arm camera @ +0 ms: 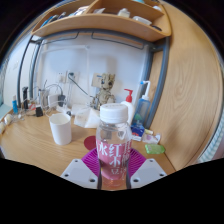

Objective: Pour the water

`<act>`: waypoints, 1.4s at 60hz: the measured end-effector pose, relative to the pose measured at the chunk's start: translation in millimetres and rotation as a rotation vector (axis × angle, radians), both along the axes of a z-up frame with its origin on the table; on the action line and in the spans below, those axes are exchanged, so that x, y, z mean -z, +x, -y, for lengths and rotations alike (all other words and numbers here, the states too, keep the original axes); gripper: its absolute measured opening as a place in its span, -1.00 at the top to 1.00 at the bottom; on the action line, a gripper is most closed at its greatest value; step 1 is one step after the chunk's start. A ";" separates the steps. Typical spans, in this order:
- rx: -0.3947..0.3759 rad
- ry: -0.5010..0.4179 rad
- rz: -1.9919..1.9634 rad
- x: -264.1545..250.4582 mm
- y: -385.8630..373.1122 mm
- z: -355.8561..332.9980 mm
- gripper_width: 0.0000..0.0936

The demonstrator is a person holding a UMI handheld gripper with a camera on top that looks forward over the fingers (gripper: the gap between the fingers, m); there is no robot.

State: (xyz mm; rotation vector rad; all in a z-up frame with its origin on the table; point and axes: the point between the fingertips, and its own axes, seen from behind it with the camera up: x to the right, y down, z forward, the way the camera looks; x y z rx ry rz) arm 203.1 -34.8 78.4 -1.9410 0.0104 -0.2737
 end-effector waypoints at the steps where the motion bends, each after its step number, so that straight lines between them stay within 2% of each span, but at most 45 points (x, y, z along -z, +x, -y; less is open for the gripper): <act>1: -0.005 -0.007 0.014 -1.7 -0.1 -1.8 0.30; 6: -0.028 -0.045 0.128 -12.6 2.9 -15.9 0.30; 11: -0.091 -0.109 0.298 -22.0 1.6 -34.2 0.30; 26: -0.331 -0.280 0.910 -33.4 -16.7 -90.9 0.30; 31: -0.401 -0.307 1.090 -37.7 -24.2 -108.0 0.30; 40: -0.472 -0.313 1.332 -46.4 -44.8 -129.7 0.30; 52: -0.500 -0.382 1.677 -56.8 -43.9 -147.7 0.30; 66: -0.524 -0.399 1.735 -53.0 -44.9 -148.4 0.30; 76: -0.492 -0.313 1.485 -60.4 -51.6 -143.3 0.29; 77: -0.464 -0.299 1.450 -63.1 -53.0 -140.6 0.29; 81: -0.438 -0.264 1.230 -69.9 -52.5 -134.7 0.30; 84: -0.388 -0.237 1.051 -73.8 -50.5 -129.3 0.30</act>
